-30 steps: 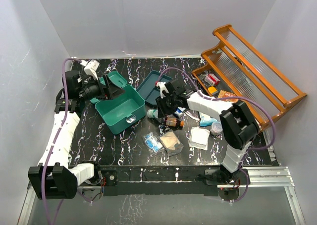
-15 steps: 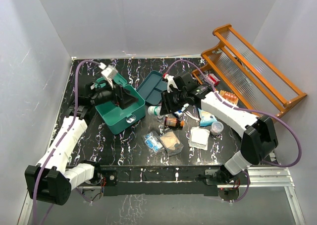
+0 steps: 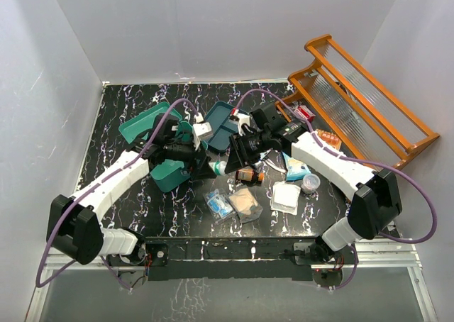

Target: Organize the medicine kit

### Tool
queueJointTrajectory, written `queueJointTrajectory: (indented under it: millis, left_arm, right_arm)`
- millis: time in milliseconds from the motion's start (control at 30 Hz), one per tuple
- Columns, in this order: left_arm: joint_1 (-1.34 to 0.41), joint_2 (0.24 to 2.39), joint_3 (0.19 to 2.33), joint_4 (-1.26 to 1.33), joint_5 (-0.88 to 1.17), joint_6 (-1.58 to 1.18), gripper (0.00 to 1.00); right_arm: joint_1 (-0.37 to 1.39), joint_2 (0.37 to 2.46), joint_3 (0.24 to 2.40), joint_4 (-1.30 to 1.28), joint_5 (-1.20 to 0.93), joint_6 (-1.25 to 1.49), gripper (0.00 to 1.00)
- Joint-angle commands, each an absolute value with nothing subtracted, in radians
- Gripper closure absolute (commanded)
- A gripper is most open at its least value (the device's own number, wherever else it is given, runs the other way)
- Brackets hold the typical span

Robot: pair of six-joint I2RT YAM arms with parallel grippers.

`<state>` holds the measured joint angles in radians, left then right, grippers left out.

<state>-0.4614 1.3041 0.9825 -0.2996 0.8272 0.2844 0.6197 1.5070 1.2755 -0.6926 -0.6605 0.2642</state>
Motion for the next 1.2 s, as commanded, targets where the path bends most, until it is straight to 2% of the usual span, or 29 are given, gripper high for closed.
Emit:
queueJointTrajectory:
  millis: [0,133,333,533,633,700,767,833,900,1033,1167]
  left_arm:
    - [-0.476,1.302,1.045,-0.41,0.911,0.431,0.26]
    - [-0.492,1.341,1.072,-0.474,0.992,0.473,0.34]
    - [-0.523,1.364,1.075,-0.476,0.998,0.476,0.42]
    - [-0.534,1.364,1.065,-0.458,1.004,0.477,0.61]
    - [-0.535,1.364,1.06,-0.449,1.022,0.478,0.68]
    - [-0.535,1.364,1.059,-0.451,1.029,0.483,0.73]
    - [-0.534,1.352,1.051,-0.438,1.032,0.48,0.75]
    - [-0.535,1.326,1.033,-0.4,1.028,0.448,0.76]
    - [-0.534,1.289,1.002,-0.335,1.003,0.393,0.77]
    - [-0.532,1.197,0.9,-0.176,0.896,0.227,0.75]
    - [-0.528,1.07,0.788,0.004,0.738,0.026,0.74]
  right_arm:
    - [0.619,1.489,1.347,-0.686,-0.764,0.236,1.0]
    - [0.619,1.497,1.359,-0.707,-0.776,0.215,1.0]
    - [0.619,1.511,1.363,-0.719,-0.796,0.213,1.0]
    - [0.619,1.509,1.359,-0.706,-0.824,0.216,1.0]
    - [0.619,1.516,1.367,-0.709,-0.823,0.219,0.96]
    - [0.62,1.518,1.376,-0.712,-0.823,0.221,0.87]
    - [0.62,1.512,1.381,-0.709,-0.813,0.228,0.73]
    - [0.619,1.497,1.377,-0.693,-0.79,0.243,0.55]
    - [0.619,1.471,1.364,-0.671,-0.732,0.266,0.43]
    - [0.616,1.38,1.335,-0.646,-0.527,0.336,0.37]
    - [0.615,1.254,1.273,-0.594,-0.417,0.419,0.32]
